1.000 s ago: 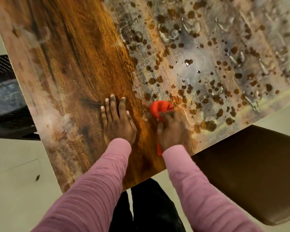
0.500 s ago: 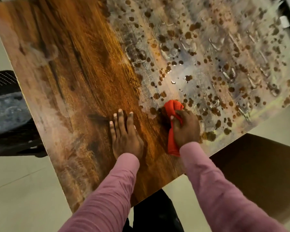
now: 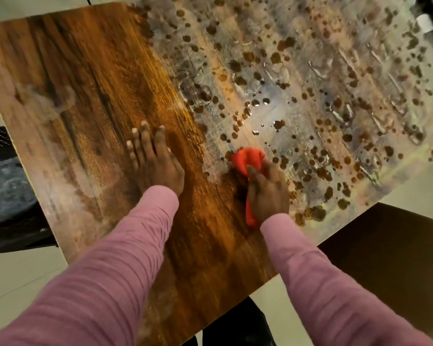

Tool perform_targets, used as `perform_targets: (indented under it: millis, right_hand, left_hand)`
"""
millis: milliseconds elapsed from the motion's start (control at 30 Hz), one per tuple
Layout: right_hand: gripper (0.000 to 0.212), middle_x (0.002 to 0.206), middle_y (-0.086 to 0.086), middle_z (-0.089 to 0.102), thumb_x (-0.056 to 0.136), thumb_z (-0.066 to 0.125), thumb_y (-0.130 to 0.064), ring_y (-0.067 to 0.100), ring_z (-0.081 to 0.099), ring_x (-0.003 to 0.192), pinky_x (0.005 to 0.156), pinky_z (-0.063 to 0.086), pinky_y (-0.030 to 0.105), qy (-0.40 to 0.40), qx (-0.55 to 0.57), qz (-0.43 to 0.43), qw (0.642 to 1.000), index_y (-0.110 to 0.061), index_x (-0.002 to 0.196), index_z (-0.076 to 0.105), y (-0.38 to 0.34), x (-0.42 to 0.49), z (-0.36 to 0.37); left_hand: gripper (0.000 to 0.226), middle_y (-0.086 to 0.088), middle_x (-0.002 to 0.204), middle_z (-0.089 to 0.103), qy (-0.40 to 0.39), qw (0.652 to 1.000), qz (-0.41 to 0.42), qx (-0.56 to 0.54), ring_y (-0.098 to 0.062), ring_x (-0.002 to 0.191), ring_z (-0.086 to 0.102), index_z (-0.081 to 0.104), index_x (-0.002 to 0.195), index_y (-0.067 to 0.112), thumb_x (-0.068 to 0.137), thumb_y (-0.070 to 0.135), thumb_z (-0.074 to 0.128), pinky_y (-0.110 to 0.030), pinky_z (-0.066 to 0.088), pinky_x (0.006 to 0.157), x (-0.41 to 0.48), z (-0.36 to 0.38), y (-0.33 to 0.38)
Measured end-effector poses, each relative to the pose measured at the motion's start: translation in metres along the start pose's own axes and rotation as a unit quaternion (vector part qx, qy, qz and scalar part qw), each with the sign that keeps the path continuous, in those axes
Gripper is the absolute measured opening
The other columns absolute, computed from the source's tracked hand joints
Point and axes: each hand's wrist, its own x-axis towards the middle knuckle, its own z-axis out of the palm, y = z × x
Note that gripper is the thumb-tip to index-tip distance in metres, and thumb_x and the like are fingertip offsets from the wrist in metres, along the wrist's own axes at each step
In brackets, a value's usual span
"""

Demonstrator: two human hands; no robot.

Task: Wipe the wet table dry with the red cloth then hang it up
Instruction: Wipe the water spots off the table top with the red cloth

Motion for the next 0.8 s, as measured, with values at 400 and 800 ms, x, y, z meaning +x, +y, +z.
perform_targets:
  millis: [400, 800]
  right_hand:
    - [0.027, 0.109, 0.011, 0.063, 0.082, 0.063, -0.008, 0.034, 0.056, 0.091, 0.071, 0.049, 0.038, 0.03, 0.066, -0.065, 0.995, -0.018, 0.106, 0.072, -0.022, 0.021, 0.0]
    - [0.027, 0.102, 0.011, 0.064, 0.083, 0.056, -0.016, 0.033, 0.057, 0.082, 0.059, 0.05, 0.035, -0.021, 0.131, -0.121, 0.984, -0.013, 0.105, 0.071, -0.081, -0.015, 0.008]
  left_hand:
    - [0.054, -0.012, 0.159, 0.019, 0.011, 0.999, -0.009, 0.034, -0.029, 0.148, 0.01, 0.029, 0.145, 0.02, 0.092, 0.021, 0.025, -0.042, 0.003, 0.12, 0.042, 0.021, 0.004]
    - [0.062, -0.015, 0.158, 0.022, 0.005, 0.999, -0.007, 0.038, -0.032, 0.147, 0.015, 0.034, 0.146, 0.014, 0.084, 0.018, 0.033, -0.044, 0.007, 0.12, 0.044, 0.022, 0.006]
